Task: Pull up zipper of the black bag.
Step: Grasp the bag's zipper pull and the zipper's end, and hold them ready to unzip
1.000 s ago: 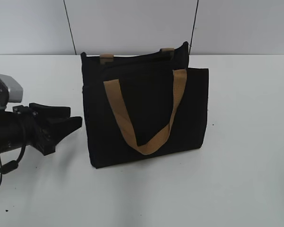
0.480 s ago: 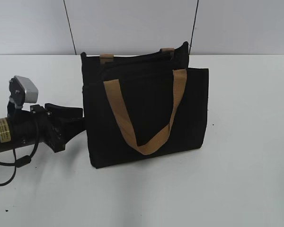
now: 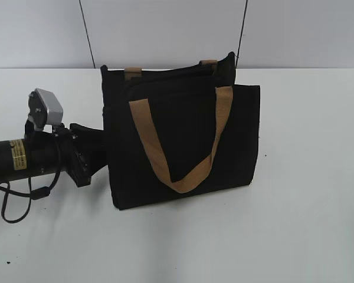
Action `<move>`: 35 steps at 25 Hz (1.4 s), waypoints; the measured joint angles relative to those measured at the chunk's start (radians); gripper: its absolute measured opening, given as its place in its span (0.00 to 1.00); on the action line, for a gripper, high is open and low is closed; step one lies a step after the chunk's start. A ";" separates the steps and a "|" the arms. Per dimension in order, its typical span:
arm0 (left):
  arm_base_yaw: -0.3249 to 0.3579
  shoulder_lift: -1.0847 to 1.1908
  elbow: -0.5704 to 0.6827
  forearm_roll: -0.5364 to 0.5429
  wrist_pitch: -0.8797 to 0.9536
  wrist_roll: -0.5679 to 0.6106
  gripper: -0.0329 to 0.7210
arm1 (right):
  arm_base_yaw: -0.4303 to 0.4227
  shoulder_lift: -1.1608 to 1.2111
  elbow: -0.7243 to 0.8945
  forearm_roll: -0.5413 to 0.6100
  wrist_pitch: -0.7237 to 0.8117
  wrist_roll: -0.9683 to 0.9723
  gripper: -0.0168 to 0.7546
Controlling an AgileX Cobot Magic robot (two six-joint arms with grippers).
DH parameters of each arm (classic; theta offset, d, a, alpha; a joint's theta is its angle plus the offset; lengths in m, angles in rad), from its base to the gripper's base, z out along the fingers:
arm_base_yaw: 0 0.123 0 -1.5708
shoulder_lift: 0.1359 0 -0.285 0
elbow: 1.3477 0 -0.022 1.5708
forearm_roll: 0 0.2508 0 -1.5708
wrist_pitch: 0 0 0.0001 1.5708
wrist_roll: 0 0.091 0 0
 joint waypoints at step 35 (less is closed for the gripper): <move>-0.043 -0.604 0.026 -0.093 0.389 -0.051 0.08 | 0.000 0.000 0.000 0.000 0.000 0.000 0.74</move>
